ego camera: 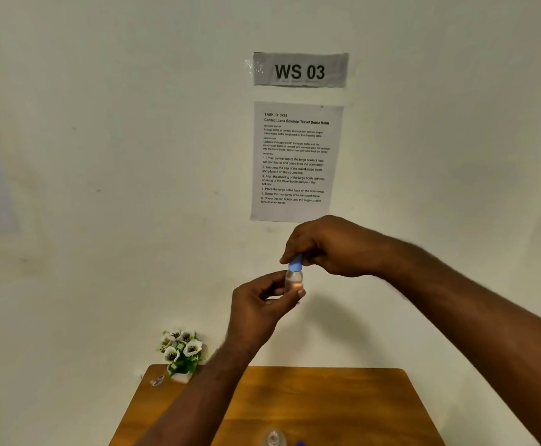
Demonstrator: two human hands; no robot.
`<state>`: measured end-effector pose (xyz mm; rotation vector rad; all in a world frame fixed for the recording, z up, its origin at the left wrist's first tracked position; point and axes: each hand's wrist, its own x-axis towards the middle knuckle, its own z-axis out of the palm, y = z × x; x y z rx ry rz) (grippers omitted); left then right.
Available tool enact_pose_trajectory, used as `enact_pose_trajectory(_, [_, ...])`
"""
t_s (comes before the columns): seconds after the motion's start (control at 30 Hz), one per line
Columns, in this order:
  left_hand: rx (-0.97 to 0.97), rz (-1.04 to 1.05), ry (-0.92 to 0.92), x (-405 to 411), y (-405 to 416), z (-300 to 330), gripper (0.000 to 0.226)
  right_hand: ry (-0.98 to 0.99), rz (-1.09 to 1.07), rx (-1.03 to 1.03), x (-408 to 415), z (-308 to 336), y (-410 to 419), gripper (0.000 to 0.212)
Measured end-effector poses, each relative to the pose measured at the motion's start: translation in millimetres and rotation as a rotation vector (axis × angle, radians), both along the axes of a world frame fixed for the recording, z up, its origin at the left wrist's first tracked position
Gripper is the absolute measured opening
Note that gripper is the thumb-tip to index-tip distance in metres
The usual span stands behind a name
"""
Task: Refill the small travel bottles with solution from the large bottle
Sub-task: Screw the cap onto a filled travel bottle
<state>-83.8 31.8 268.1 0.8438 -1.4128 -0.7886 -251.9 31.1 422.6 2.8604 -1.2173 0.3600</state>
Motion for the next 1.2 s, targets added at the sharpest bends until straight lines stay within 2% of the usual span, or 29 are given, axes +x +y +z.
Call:
enact_pose_trajectory(0.1, [0.012,-0.034,0.030,-4,2,2,0.033,0.078,-0.072,0.005,1,8,-4,0.042])
enact_pose_trajectory(0.2, [-0.005,-0.035,0.024,-6,4,4,0.034,0.132,-0.128,0.031,2,12,-4,0.015])
enact_pose_trajectory(0.23, [-0.016,-0.030,0.021,-6,4,5,0.034,0.139,-0.168,0.013,2,14,-5,0.023])
enact_pose_trajectory(0.3, [-0.023,-0.020,0.022,-6,4,6,0.032,0.155,-0.255,-0.086,0,15,-7,0.056])
enact_pose_trajectory(0.33, [-0.020,-0.020,0.031,-6,3,7,0.032,0.116,-0.273,-0.123,-2,17,-7,0.066])
enact_pose_trajectory(0.37, [-0.017,-0.023,0.040,-5,2,7,0.032,0.040,-0.253,-0.111,-4,17,-9,0.067])
enact_pose_trajectory(0.4, [-0.017,-0.023,0.047,-4,1,8,0.032,-0.080,-0.202,-0.052,-5,18,-9,0.055])
enact_pose_trajectory(0.43, [-0.022,-0.017,0.046,-3,1,9,0.033,-0.182,-0.133,0.034,-7,19,-9,0.031])
enact_pose_trajectory(0.47, [-0.029,-0.012,0.041,-2,0,10,0.033,-0.212,-0.069,0.118,-9,21,-9,0.015])
enact_pose_trajectory(0.53, [-0.042,-0.010,0.038,-3,1,13,0.032,-0.170,0.006,0.209,-12,22,-9,0.032])
enact_pose_trajectory(0.57, [-0.045,-0.014,0.039,-3,2,15,0.034,-0.147,0.003,0.216,-12,20,-10,0.033])
enact_pose_trajectory(0.67, [-0.056,-0.021,0.027,-5,4,16,0.037,-0.140,-0.050,0.160,-8,18,-14,0.016])
enact_pose_trajectory(0.77, [-0.057,-0.018,0.014,-7,4,15,0.033,-0.110,-0.111,0.074,-8,23,-13,0.026])
enact_pose_trajectory(0.93, [-0.054,-0.019,0.008,-7,4,20,0.035,-0.111,-0.033,0.199,-8,30,-8,0.028])
enact_pose_trajectory(1.0, [-0.066,-0.030,-0.001,-8,6,21,0.036,-0.098,-0.078,0.152,-6,29,-9,0.015])
enact_pose_trajectory(1.1, [-0.050,-0.040,0.017,-11,6,18,0.032,-0.073,-0.127,0.010,-6,31,-9,0.031])
enact_pose_trajectory(1.2, [-0.039,-0.027,0.008,-11,3,16,0.034,-0.103,-0.060,0.187,-11,37,-5,0.028])
